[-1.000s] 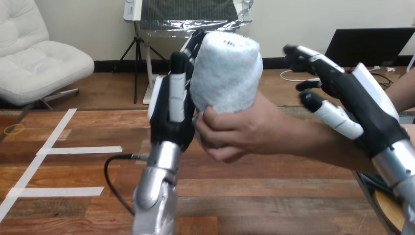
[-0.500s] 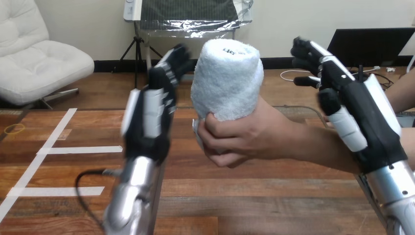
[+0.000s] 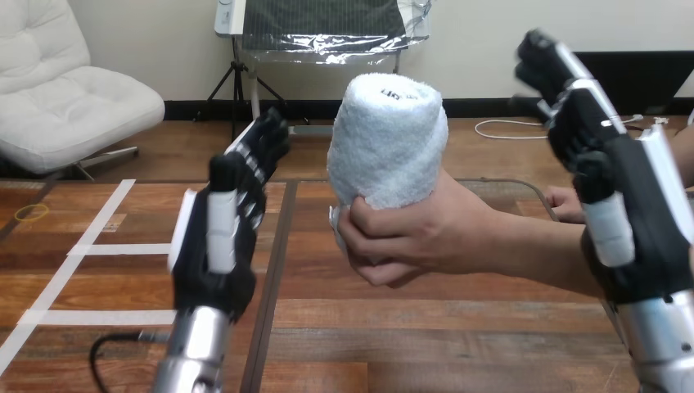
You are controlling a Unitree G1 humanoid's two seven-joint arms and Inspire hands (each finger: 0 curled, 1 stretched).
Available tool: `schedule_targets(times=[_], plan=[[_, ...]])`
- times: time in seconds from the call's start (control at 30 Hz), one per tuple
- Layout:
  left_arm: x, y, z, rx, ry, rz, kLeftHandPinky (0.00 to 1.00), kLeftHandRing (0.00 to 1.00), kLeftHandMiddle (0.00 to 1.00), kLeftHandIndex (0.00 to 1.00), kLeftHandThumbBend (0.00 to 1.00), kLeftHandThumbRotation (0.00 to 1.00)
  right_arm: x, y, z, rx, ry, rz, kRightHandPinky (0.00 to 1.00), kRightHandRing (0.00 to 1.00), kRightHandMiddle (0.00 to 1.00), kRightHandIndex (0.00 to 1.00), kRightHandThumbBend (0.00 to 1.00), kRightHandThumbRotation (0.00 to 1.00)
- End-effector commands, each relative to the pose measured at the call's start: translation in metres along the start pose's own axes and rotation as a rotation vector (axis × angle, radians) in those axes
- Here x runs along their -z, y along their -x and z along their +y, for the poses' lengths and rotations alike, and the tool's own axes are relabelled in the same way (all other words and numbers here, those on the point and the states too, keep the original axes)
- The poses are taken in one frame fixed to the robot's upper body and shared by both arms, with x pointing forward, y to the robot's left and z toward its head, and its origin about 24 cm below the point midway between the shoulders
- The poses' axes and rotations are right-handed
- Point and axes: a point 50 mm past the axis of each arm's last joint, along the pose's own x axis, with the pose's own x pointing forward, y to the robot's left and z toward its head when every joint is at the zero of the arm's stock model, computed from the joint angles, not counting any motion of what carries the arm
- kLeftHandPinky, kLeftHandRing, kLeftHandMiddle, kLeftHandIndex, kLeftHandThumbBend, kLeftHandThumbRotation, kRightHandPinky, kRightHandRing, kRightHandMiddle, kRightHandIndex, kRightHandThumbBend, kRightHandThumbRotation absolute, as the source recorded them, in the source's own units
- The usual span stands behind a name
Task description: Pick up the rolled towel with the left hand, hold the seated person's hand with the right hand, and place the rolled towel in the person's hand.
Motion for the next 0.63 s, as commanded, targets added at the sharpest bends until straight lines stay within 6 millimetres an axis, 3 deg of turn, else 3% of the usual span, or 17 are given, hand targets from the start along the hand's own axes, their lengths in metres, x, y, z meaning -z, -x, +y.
schedule_targets(times=[0.0, 0.33, 0.6], plan=[[-0.029, -0.004, -0.006, 0.047, -0.038, -0.107, 0.97, 0.92, 0.88, 0.84, 0.78, 0.98, -0.022, -0.001, -0.002, 0.049, -0.018, -0.12, 0.9, 0.92, 0.93, 0.93, 0.91, 1.0], [-0.045, 0.014, -0.006, 0.047, -0.096, -0.172, 0.98, 0.91, 0.87, 0.83, 0.76, 0.98, -0.032, 0.011, 0.006, 0.044, -0.046, -0.152, 0.82, 0.9, 0.92, 0.92, 0.96, 1.0], [-0.055, 0.027, -0.011, 0.049, -0.105, -0.213, 0.91, 0.88, 0.86, 0.82, 0.74, 0.96, -0.036, 0.022, 0.013, 0.037, -0.101, -0.174, 0.8, 0.9, 0.92, 0.92, 0.95, 1.0]])
